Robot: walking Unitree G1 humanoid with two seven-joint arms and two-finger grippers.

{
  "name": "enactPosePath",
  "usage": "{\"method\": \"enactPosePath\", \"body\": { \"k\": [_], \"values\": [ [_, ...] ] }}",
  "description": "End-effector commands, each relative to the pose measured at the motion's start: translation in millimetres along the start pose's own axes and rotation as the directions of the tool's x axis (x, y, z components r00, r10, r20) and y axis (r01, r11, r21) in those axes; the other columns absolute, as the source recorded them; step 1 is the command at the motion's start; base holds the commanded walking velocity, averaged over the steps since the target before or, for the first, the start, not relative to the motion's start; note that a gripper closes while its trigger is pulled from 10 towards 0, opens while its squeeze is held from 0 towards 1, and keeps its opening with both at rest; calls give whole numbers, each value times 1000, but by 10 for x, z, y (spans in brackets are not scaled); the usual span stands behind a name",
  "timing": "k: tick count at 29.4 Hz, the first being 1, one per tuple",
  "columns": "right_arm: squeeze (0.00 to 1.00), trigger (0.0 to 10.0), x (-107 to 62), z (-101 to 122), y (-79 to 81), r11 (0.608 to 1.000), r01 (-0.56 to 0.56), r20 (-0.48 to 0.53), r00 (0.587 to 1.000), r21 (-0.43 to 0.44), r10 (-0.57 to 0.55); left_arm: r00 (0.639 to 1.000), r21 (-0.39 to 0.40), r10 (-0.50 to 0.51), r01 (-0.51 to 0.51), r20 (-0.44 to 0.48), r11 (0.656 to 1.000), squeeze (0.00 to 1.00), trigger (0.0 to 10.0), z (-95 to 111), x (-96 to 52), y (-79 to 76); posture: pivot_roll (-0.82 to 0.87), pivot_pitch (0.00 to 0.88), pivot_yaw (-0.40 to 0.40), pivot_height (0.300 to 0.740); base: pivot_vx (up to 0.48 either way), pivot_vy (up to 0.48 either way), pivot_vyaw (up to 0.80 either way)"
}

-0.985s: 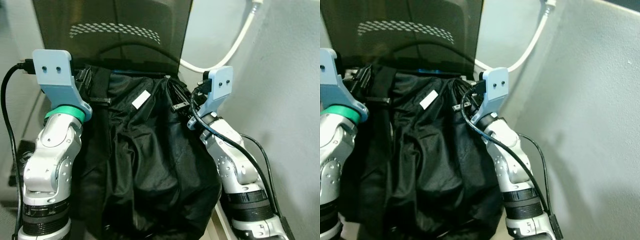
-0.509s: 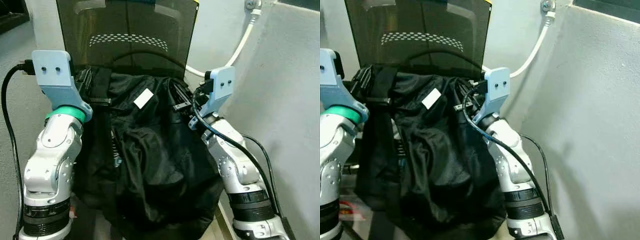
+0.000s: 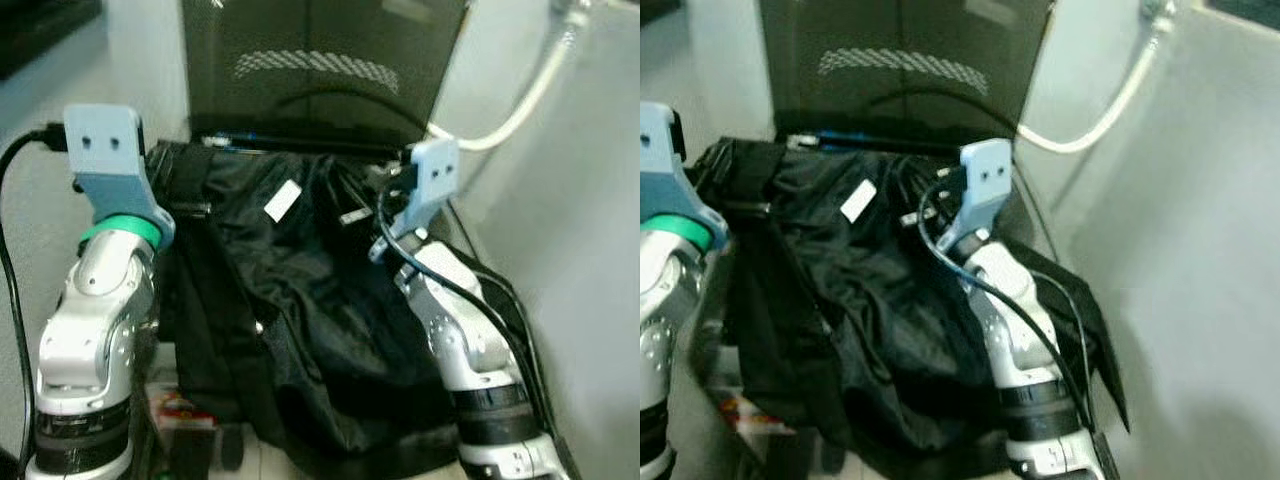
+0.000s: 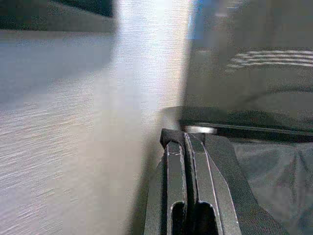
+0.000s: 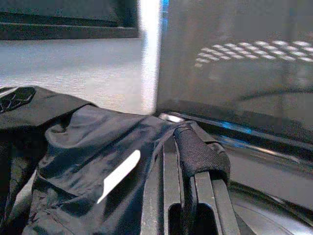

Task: Clothes washing

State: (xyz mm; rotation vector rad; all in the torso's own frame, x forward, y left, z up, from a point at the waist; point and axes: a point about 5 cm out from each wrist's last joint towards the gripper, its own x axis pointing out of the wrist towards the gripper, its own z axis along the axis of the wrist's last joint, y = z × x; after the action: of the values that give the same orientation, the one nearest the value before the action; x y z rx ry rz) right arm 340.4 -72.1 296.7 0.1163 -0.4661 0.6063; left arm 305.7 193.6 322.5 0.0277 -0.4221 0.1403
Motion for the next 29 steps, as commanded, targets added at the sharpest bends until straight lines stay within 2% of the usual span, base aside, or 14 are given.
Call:
{"method": "enactPosePath", "body": {
  "k": [1, 11, 14, 16, 18, 19, 20, 21, 22, 23, 26, 27, 28, 29],
  "values": [
    [0, 10000, -31, 6, -45, 1000, 13, 3, 1000, -9, -13, 1000, 8, 7, -7, -28, 1000, 0, 10000, -41, -1, -11, 44, 64, -47, 740, 0, 0, 0],
    [0, 10000, -30, 3, -52, 1000, 22, 5, 1000, -4, -22, 997, -6, -41, 40, -58, 999, 0, 10000, -78, -6, -82, 45, 64, -48, 740, 0, 0, 0],
    [0, 10000, -20, 11, -61, 999, 32, 11, 999, -2, -32, 997, 23, -33, 35, -63, 999, 0, 10000, -88, 6, -71, 45, 62, -50, 740, 0, 0, 0],
    [0, 10000, 25, 34, -70, 999, 41, 23, 999, 1, -41, 998, 99, -4, 9, -56, 995, 0, 10000, -84, 68, -1, 43, 58, -52, 740, 0, 0, 0],
    [0, 10000, 25, 34, -70, 999, 41, 23, 999, 1, -41, 998, 99, -4, 9, -56, 995, 0, 10000, -84, 68, -1, 43, 58, -52, 740, 0, 0, 0],
    [0, 10000, 54, 47, -71, 999, 41, 27, 999, 2, -41, 999, 134, 12, -5, -49, 991, 0, 10000, -73, 106, 44, 43, 58, -52, 740, 0, 0, 0],
    [0, 10000, 205, 92, -31, 1000, -8, 38, 999, -25, 8, 997, 207, 37, -23, -66, 978, 0, 10000, -113, 269, 115, 36, 56, -44, 740, 0, 0, 0],
    [0, 10000, 205, 92, -31, 1000, -8, 38, 999, -25, 8, 997, 207, 37, -23, -66, 978, 0, 10000, -113, 269, 115, 36, 56, -44, 740, 0, 0, 0],
    [0, 10000, 312, 129, 1, 998, -43, 43, 998, -48, 45, 995, 258, 56, -34, -80, 966, 0, 10000, -139, 380, 171, 35, 55, -48, 740, 0, 0, 0],
    [0, 10000, 477, 237, -1, 996, -57, 65, 996, -74, 62, 996, 300, 78, -61, -42, 952, 0, 10000, -58, 570, 203, 35, 55, -51, 740, 0, 0, 0],
    [0, 10000, 580, 319, -2, 994, -61, 81, 994, -90, 68, 996, 324, 90, -81, -12, 943, 0, 10000, 16, 689, 221, 36, 55, -51, 740, 0, 0, 0],
    [0, 10000, 752, 619, -107, 993, 16, 164, 986, -115, 3, 994, 325, 57, -83, 88, 942, 0, 10000, 273, 886, 118, 32, 61, -50, 740, 0, 0, 0],
    [0, 10000, 752, 619, -107, 993, 16, 164, 986, -115, 3, 994, 325, 57, -83, 88, 942, 0, 10000, 273, 886, 118, 32, 61, -50, 740, 0, 0, 0],
    [0, 10000, 865, 978, -232, 983, 128, 265, 960, -134, -89, 979, 316, 13, -78, 202, 946, 0, 10000, 575, 1022, -26, 32, 64, -50, 740, 0, 0, 0]
  ]
}}
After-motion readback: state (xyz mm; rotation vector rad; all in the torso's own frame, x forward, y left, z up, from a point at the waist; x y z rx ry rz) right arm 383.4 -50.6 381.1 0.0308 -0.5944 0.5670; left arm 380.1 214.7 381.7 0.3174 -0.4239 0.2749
